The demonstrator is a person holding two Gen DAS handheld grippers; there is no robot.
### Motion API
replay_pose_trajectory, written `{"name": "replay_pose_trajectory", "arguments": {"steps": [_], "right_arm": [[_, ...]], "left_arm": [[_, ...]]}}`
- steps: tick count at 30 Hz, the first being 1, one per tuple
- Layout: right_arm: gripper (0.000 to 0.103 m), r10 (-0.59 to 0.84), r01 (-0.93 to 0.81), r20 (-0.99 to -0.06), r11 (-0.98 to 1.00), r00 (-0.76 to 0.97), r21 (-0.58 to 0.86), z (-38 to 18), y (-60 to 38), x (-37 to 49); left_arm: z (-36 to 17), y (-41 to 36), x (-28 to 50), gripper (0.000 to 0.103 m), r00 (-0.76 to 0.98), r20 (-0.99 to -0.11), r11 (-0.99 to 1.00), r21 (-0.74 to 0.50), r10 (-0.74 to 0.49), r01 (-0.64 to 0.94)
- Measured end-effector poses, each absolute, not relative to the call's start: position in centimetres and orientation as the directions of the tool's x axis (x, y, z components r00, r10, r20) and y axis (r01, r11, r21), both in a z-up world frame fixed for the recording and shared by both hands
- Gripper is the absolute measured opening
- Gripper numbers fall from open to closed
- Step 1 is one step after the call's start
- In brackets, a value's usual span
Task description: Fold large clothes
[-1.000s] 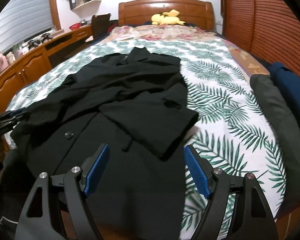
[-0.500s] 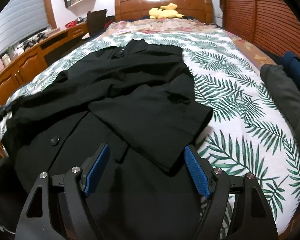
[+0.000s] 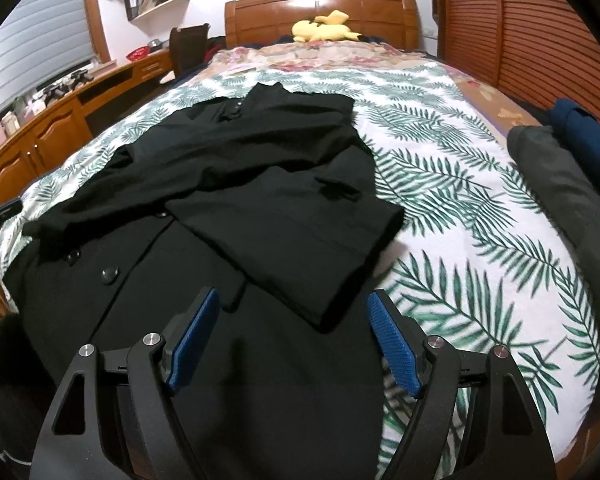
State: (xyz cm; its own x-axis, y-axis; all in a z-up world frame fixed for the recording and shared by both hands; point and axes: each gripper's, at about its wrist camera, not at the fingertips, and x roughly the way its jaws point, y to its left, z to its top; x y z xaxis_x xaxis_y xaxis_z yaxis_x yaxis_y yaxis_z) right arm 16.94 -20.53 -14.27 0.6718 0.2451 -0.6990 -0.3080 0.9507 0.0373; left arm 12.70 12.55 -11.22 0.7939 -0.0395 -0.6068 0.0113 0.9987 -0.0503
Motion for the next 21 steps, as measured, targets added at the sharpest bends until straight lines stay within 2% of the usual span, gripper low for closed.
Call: {"name": "replay_pose_trajectory", "arguments": {"steps": [9, 17, 21], "right_arm": [[0.078, 0.186, -0.281, -0.708, 0.96, 0.681, -0.018, -15.0, -22.2, 14.9], [0.079, 0.157, -0.261, -0.742, 0.965, 0.652, -0.025, -16.5, -23.6, 14.1], [0.079, 0.15, -0.27, -0.746, 0.962, 0.648, -0.041, -17.0, -23.6, 13.8]], "left_arm": [[-13.5, 13.5, 9.2, 0.028, 0.744, -0.668, 0.999, -0.043, -0.033, 0.007], [-15.6, 14.7, 9.3, 0.03, 0.706, -0.708, 0.999, -0.045, -0.012, -0.028], [-16.3, 15.0, 9.4, 0.034, 0.699, -0.715, 0.998, -0.045, -0.007, -0.035]]}}
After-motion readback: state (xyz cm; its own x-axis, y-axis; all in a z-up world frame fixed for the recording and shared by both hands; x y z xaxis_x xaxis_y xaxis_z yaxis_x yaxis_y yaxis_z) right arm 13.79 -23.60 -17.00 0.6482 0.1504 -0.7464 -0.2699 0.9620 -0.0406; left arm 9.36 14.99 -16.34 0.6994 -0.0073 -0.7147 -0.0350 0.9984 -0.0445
